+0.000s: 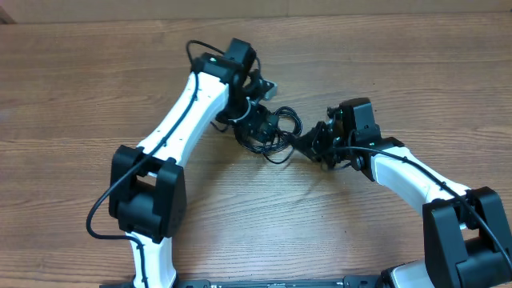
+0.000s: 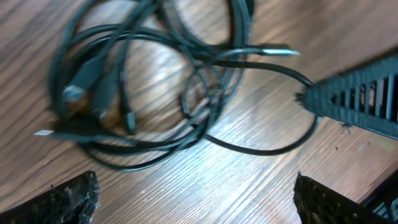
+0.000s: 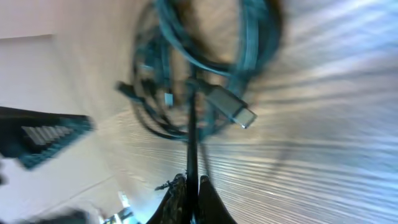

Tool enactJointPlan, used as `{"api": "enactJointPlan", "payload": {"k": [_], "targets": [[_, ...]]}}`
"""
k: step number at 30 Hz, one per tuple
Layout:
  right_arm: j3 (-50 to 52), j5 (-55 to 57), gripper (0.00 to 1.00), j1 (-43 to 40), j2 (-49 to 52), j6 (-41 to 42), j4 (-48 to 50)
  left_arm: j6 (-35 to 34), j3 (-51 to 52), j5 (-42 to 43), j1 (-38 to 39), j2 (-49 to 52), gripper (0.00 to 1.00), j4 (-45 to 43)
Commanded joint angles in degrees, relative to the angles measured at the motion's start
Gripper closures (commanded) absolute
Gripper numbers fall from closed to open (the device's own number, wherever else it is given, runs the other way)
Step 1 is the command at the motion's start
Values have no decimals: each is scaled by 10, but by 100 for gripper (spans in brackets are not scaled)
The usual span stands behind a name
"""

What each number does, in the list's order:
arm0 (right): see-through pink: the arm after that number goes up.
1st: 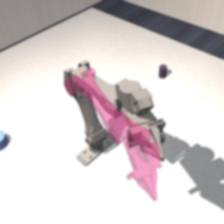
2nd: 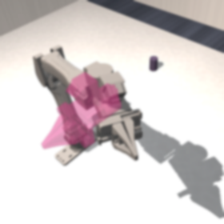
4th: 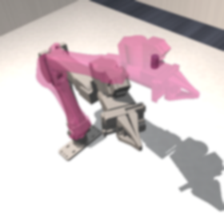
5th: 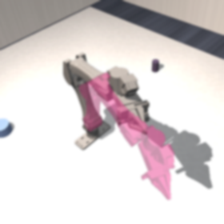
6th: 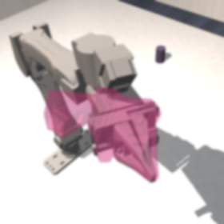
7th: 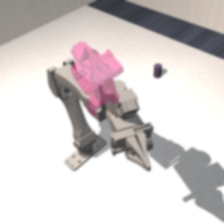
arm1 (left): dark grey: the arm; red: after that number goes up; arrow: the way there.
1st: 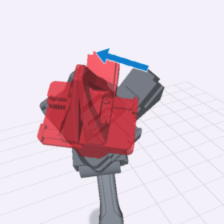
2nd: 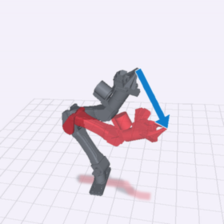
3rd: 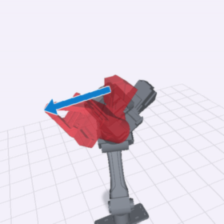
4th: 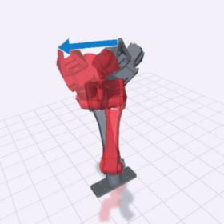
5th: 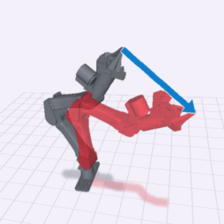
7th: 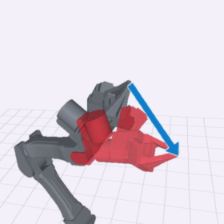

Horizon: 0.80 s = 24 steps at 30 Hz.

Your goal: Untangle cables

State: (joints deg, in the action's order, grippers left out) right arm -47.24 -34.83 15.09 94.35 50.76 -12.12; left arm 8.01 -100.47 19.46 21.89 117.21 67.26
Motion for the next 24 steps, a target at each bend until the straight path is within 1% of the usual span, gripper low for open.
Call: {"api": "enactJointPlan", "payload": {"k": [1, 3, 7, 11, 13, 14, 15, 17, 20, 22, 24], "targets": [[-8, 25, 96, 3, -3, -43, -23, -28, 1, -2, -18, -21, 0, -2], [-8, 34, 96, 3, -3, -59, -46, -29, 1, -1, -23, -21, 0, -2], [-8, 87, 96, 3, -3, -79, -95, -29, 1, -1, -24, -21, 0, -2], [-8, 147, 93, 3, -3, -80, -145, -29, 2, -2, -23, -21, 0, -1], [-8, 158, 79, 3, -3, -81, -158, -29, 3, -2, -23, -21, 1, -3], [-8, 158, 68, 3, -3, -80, -159, -29, 4, -3, -23, -21, 0, -5], [-8, 157, 54, 3, -3, -80, -159, -29, 6, -5, -23, -21, 1, -7], [-8, 152, 32, 3, -3, -80, -159, -29, 9, -5, -23, -21, 0, -10], [-8, 115, 7, 3, -3, -80, -156, -32, 11, -5, -23, -21, 0, -11], [-8, 83, 0, 3, -3, -80, -155, -34, 12, -5, -23, -21, 0, -13], [-8, 59, 0, 3, -3, -80, -155, -38, 12, -5, -23, -21, 1, -16]]}}
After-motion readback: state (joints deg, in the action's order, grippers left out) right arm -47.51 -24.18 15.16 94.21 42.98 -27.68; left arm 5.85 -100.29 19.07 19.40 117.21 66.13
